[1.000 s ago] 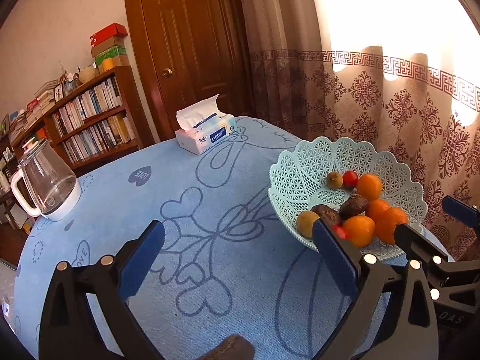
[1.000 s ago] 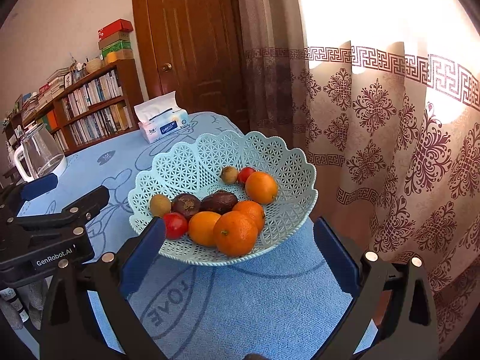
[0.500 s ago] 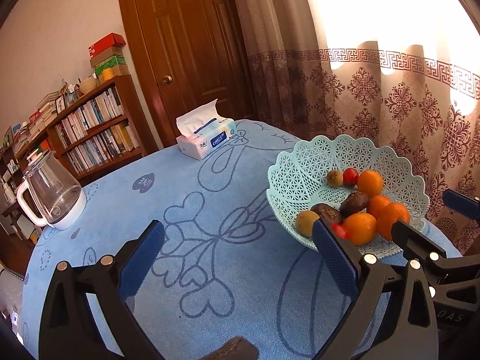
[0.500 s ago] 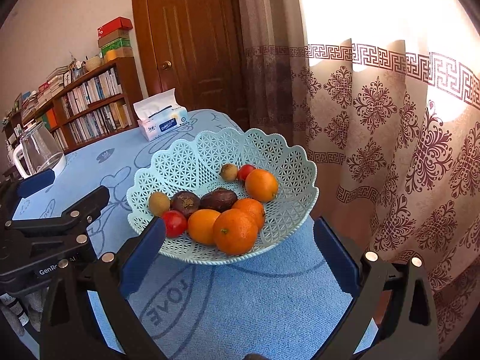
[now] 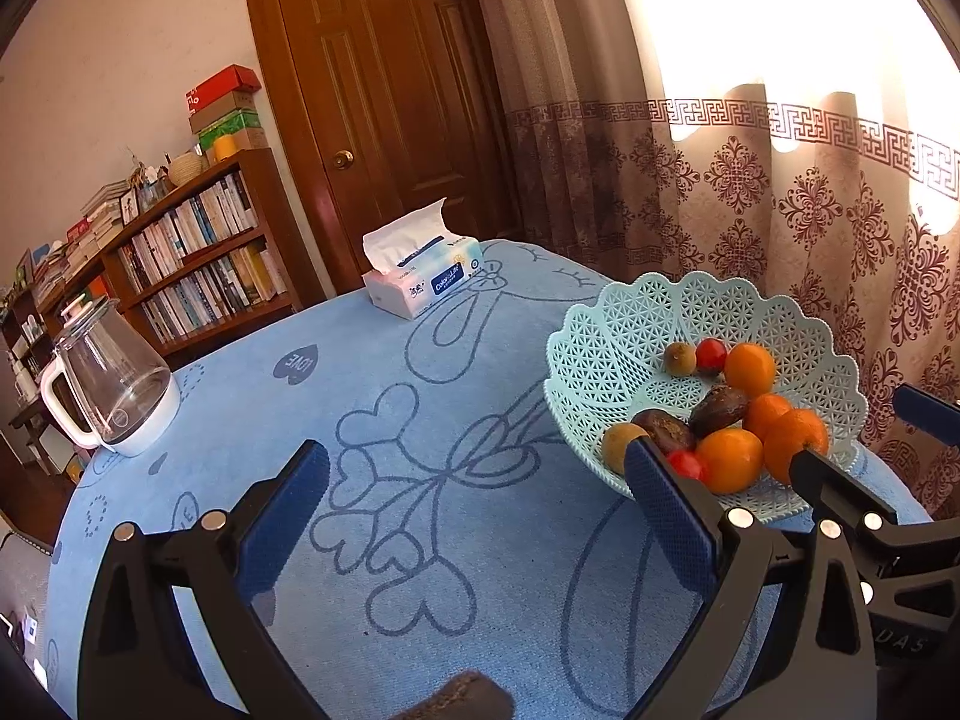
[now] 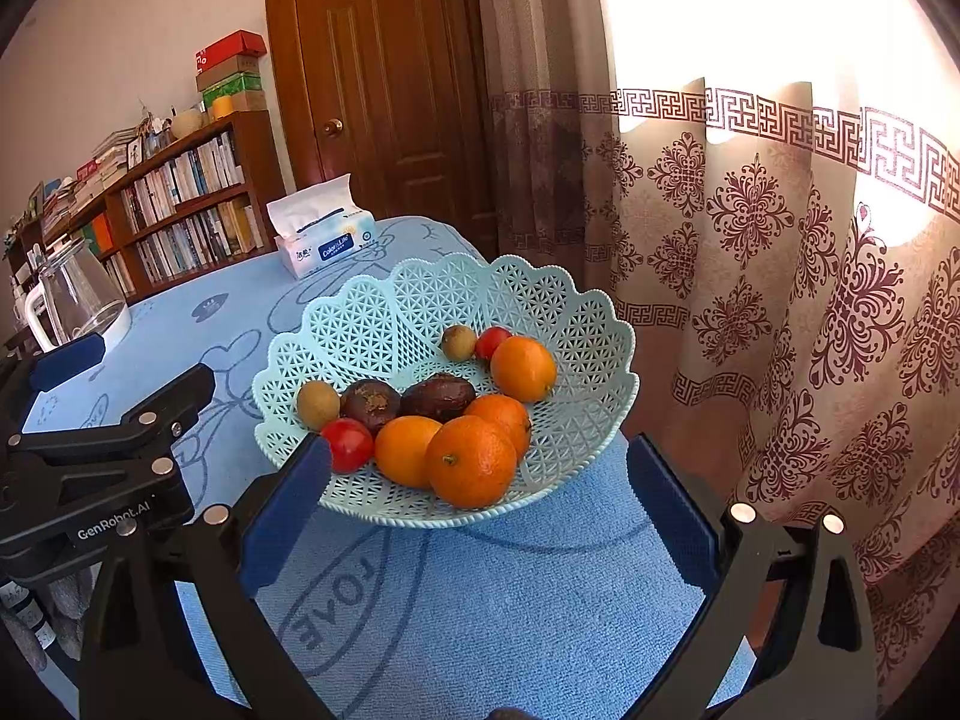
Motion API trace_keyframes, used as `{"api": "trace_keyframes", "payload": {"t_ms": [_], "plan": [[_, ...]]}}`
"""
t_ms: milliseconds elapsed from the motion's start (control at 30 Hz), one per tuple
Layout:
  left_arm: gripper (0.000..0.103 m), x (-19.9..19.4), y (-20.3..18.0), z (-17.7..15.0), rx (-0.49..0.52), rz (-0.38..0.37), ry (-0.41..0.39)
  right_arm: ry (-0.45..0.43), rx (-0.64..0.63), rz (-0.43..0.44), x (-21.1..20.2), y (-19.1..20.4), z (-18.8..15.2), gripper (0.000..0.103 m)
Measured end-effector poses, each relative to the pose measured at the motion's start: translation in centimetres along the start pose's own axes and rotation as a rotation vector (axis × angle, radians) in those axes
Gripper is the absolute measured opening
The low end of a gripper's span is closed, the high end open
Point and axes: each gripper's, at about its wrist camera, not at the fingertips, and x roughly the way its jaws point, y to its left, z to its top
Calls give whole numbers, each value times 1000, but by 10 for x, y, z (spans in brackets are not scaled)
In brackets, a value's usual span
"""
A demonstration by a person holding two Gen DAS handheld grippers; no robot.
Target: Organize fruits
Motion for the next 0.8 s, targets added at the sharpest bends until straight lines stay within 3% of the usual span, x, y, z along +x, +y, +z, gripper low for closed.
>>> {"api": "trace_keyframes", "payload": {"t_ms": [800], "plan": [[98,-4,-4,-1,26,15,-21,11,7,-12,2,-1,-2,100]]}}
